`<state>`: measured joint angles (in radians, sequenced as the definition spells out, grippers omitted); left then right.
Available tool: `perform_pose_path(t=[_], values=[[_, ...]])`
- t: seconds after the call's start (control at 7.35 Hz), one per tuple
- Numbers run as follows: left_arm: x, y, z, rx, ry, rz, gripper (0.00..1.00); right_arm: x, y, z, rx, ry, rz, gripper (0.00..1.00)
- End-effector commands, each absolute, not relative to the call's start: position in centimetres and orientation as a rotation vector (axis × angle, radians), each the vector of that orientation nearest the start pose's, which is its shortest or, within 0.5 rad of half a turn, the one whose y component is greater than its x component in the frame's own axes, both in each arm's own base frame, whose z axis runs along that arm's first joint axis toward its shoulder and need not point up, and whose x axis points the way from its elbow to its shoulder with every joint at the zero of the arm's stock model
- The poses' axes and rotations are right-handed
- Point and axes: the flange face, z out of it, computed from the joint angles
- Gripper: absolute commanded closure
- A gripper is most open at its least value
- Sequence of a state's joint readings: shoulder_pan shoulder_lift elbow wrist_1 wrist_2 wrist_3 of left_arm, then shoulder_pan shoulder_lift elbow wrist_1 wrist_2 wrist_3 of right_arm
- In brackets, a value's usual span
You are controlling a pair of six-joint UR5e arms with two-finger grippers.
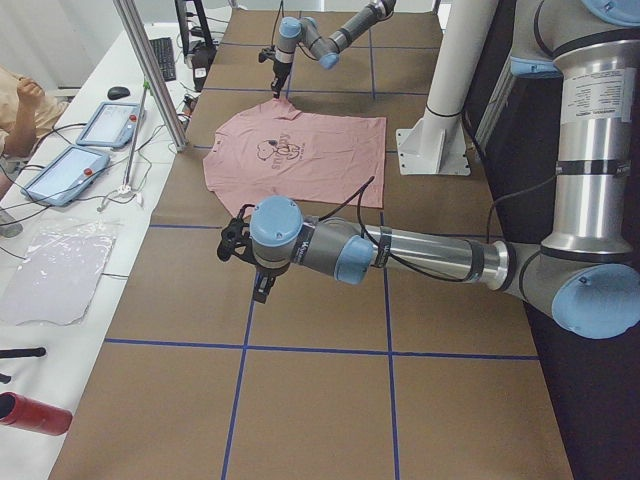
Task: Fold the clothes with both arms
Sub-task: 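Fold the grasped sleeve inward over the shirt body with the right gripper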
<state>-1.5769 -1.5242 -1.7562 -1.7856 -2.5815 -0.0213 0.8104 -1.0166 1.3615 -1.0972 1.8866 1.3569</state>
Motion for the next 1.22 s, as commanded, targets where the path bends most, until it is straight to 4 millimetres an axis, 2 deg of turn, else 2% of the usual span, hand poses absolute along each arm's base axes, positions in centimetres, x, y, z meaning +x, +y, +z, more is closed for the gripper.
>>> perform_pose_path(t=[0.0, 0.14, 0.27, 0.41, 0.54, 0.68, 0.82, 0.95, 1.09], values=[[-5.2, -48.0, 54.6, 0.317, 1.005, 0.155, 0.0, -47.7, -62.3, 30.4, 0.142, -0.833, 0.499, 1.0], [-5.2, -48.0, 54.6, 0.317, 1.006, 0.156, 0.0, -49.6, -63.6, 29.4, 0.134, -0.818, 0.508, 1.0], [-5.2, -47.9, 54.3, 0.322, 1.005, 0.158, 0.0, -50.6, -64.7, 29.0, 0.155, -0.798, 0.52, 1.0], [-5.2, -47.8, 53.9, 0.332, 1.004, 0.164, 0.0, -51.1, -65.2, 28.8, 0.153, -0.79, 0.522, 1.0], [-5.2, -47.8, 53.7, 0.334, 1.004, 0.166, 0.0, -51.2, -65.3, 29.4, 0.15, -0.78, 0.524, 1.0], [-5.2, -47.9, 53.5, 0.339, 1.003, 0.168, 0.0, -52.0, -64.8, 29.4, 0.169, -0.771, 0.516, 0.01], [-5.0, -48.3, 53.0, 0.322, 1.01, 0.128, 0.0, -52.9, -64.1, 28.8, 0.2, -0.768, 0.51, 0.0], [-4.2, -49.0, 52.1, 0.316, 1.023, 0.1, 0.0, -52.5, -63.7, 28.2, 0.207, -0.783, 0.501, 0.0], [-1.7, -50.9, 50.0, 0.321, 1.048, 0.075, 0.02, -51.3, -63.7, 26.6, 0.23, -0.815, 0.482, 0.0]])
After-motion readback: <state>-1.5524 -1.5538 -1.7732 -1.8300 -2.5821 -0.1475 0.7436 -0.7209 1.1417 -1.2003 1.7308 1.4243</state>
